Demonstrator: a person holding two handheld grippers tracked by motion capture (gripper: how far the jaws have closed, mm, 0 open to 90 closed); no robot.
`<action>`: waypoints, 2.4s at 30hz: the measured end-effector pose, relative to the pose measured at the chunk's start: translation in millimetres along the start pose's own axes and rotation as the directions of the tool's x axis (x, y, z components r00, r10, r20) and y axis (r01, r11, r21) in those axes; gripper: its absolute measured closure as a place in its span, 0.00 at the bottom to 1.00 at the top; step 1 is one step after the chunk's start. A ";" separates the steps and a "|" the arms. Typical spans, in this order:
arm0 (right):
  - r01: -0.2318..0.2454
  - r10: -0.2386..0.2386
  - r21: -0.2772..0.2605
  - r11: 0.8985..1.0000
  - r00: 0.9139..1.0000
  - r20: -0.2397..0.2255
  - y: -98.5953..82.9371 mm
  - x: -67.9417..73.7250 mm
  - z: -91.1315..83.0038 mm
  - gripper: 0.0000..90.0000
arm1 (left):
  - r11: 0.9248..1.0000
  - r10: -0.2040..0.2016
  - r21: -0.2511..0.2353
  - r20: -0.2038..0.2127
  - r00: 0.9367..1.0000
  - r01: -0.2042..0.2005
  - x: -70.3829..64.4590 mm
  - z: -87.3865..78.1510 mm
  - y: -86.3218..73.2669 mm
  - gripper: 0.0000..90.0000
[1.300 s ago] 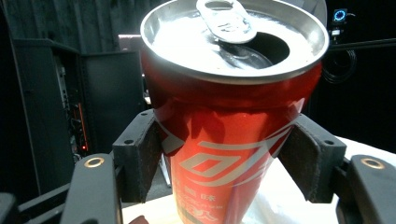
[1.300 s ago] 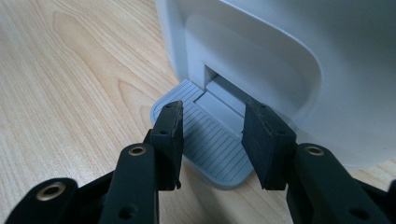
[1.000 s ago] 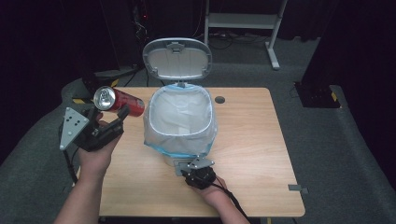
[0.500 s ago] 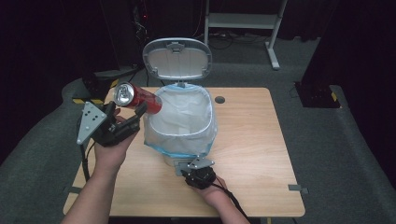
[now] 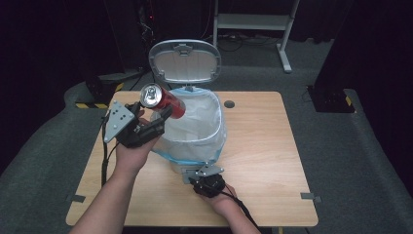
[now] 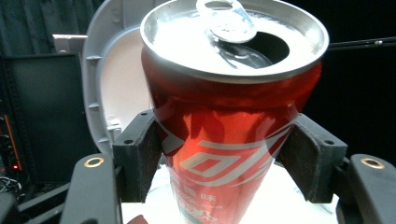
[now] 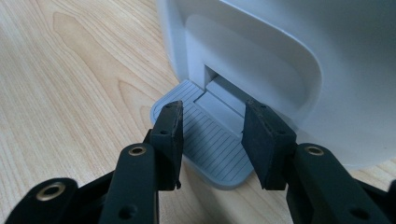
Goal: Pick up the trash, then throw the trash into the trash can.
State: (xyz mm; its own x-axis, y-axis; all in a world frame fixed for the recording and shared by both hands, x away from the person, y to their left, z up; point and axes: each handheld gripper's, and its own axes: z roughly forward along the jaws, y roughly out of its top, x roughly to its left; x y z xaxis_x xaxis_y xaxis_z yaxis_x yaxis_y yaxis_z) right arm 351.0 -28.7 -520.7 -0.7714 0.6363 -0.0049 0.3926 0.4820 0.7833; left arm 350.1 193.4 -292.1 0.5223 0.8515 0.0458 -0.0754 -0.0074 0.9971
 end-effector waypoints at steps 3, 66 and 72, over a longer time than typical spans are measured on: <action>0.001 -0.001 -0.001 1.000 1.000 0.000 0.1 -0.3 0.1 0.65 | 1.000 0.001 0.004 0.005 1.000 -0.001 -2.4 4.5 -0.1 0.37; 0.000 0.000 0.001 1.000 1.000 -0.002 -0.2 -0.4 -0.2 0.64 | 0.989 0.012 0.150 -0.040 0.999 -0.006 48.6 -46.6 -46.5 0.18; 0.000 0.000 0.001 1.000 1.000 -0.002 -0.2 -0.4 -0.2 0.64 | 0.983 0.015 0.181 -0.082 0.997 0.001 56.8 -60.2 -63.9 0.18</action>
State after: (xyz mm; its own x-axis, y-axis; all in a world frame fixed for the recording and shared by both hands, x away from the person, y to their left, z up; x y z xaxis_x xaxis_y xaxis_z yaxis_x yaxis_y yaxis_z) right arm 351.1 -29.2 -520.7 -0.7723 0.6352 -0.0033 0.3933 0.4823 0.7827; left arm 333.4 273.8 -356.8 0.4495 0.8916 0.0552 0.0804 -0.1019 0.9915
